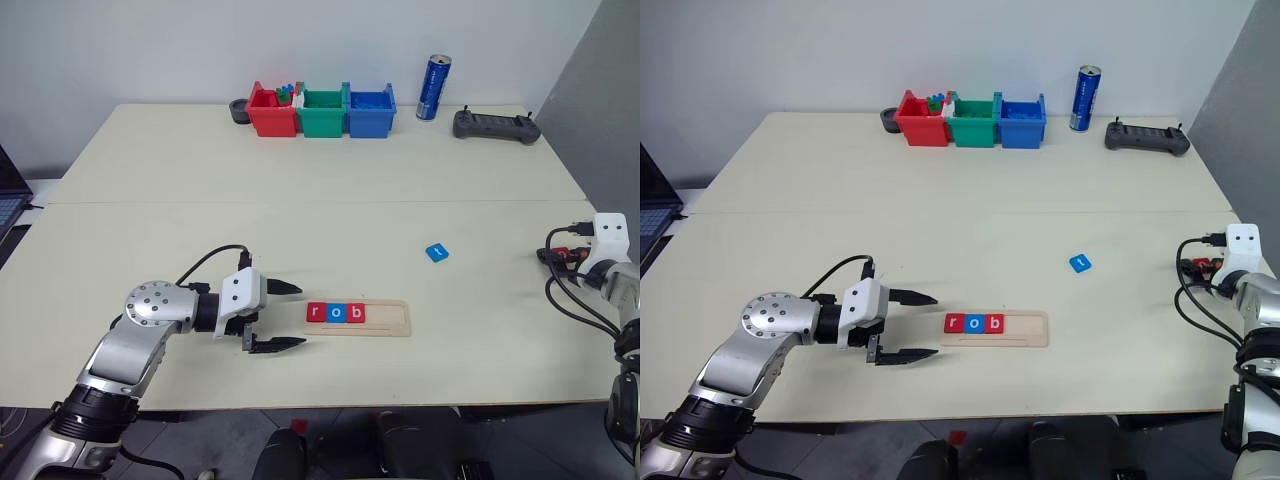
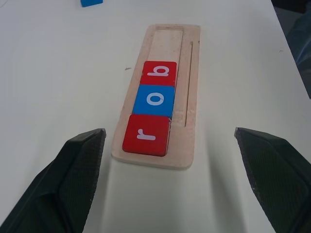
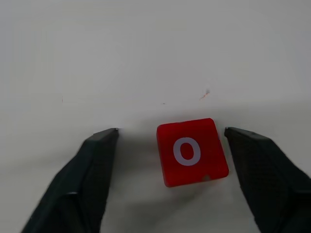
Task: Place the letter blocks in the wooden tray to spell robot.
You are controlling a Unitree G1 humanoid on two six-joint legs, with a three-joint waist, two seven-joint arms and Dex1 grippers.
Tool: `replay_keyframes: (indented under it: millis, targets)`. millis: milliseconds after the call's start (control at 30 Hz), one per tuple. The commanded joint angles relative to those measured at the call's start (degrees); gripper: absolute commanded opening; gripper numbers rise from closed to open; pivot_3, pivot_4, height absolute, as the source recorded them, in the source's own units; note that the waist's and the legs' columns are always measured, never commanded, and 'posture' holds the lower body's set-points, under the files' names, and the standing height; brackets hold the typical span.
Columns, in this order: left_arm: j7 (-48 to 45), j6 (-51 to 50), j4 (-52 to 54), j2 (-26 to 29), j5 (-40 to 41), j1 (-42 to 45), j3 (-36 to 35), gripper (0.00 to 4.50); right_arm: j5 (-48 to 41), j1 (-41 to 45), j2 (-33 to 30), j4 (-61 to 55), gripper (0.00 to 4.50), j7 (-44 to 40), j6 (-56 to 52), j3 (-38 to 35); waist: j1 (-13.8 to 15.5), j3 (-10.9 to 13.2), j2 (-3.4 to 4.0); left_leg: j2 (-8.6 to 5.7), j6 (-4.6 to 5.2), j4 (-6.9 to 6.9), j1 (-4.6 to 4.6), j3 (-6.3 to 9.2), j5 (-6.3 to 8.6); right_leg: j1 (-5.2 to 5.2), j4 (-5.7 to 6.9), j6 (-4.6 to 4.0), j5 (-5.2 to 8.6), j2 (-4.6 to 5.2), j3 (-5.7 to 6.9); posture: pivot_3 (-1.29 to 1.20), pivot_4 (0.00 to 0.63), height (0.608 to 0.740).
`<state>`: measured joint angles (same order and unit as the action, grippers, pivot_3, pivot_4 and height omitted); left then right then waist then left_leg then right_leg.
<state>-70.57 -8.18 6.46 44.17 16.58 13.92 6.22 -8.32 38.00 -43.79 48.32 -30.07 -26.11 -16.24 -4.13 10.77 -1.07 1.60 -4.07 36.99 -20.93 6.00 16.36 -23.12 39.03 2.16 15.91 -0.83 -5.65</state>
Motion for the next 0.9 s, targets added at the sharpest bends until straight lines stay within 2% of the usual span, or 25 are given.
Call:
replay_keyframes:
  millis: [33, 133, 233, 367, 500, 567, 700, 900]
  targets:
    - [-0.02, 0.85, 0.78, 0.92, 0.40, 0.05, -1.62, 4.50, -0.50, -0.81, -0.98, 1.95, 2.53, -0.01, -2.95, -0.50, 0.06, -0.01, -0.01, 0.00, 0.00, 0.00, 0.00, 0.00, 0.00, 0.01, -0.01, 0.00, 0.00, 0.00, 0.01, 0.00, 0.150, 0.740]
    - [-0.23, 1.66, -0.21, 0.88, 0.09, 0.14, -1.52, 4.50, -1.49, -2.14, -0.59, -0.09, 1.44, -0.55, -4.46, -0.98, 0.26, -0.01, -0.02, -0.01, 0.00, 0.01, 0.00, 0.02, 0.00, 0.02, -0.02, 0.01, 0.00, 0.00, 0.02, 0.00, 0.150, 0.740]
    - [-0.34, 2.44, -0.92, 0.87, -0.14, 0.04, -1.40, 4.50, -2.44, -6.21, 0.35, -9.30, 1.45, -2.10, -7.02, 0.33, 0.46, -0.02, -0.02, -0.01, 0.00, 0.00, 0.00, 0.04, 0.00, 0.02, -0.01, 0.01, 0.00, 0.00, 0.04, 0.00, 0.150, 0.740]
    - [-0.30, 3.06, -1.27, 0.81, -0.24, -0.24, -1.25, 4.50, -5.97, -16.51, 4.65, -33.41, 1.45, -1.48, -16.26, 2.44, 0.53, -0.05, -0.01, 0.06, 0.00, -0.03, -0.01, 0.14, 0.00, 0.00, 0.02, 0.00, 0.00, -0.04, 0.12, 0.00, 0.150, 0.740]
    - [0.12, 2.85, -0.76, 0.57, -0.13, -0.38, -1.01, 4.50, -10.33, -30.45, 17.17, -66.57, 1.45, 8.78, -28.34, 4.60, 0.01, -0.15, -0.03, 0.13, 0.00, -0.06, 0.02, 0.21, 0.00, -0.01, 0.08, 0.00, 0.01, -0.10, 0.13, 0.00, 0.150, 0.740]
    - [0.18, 2.73, -0.64, 0.50, -0.13, -0.29, -0.85, 4.50, -10.74, -34.84, 21.71, -76.43, 1.45, 12.38, -32.61, 6.12, -0.31, -0.15, -0.02, 0.19, 0.00, -0.08, 0.03, 0.27, 0.00, -0.02, 0.15, -0.05, 0.06, -0.16, 0.18, 0.00, 0.150, 0.740]
    - [0.01, 2.56, -0.91, 0.12, -0.21, 0.69, -0.26, 4.50, -8.66, -38.60, 29.54, -85.12, 1.45, 20.02, -36.89, 8.01, -0.46, -0.16, -0.03, 0.15, -0.04, 0.00, 0.03, 0.19, -0.02, -0.03, 0.14, 0.04, 0.11, -0.13, 0.12, 0.00, 0.150, 0.740]
    - [-0.32, 2.73, -1.60, -0.16, -0.27, 1.73, 0.16, 4.50, -7.12, -39.43, 35.62, -88.88, 1.45, 26.27, -39.79, 10.59, -0.45, -0.16, -0.03, 0.12, -0.05, -0.03, 0.03, 0.16, -0.03, -0.05, 0.09, 0.24, 0.19, -0.11, 0.10, 0.00, 0.150, 0.740]
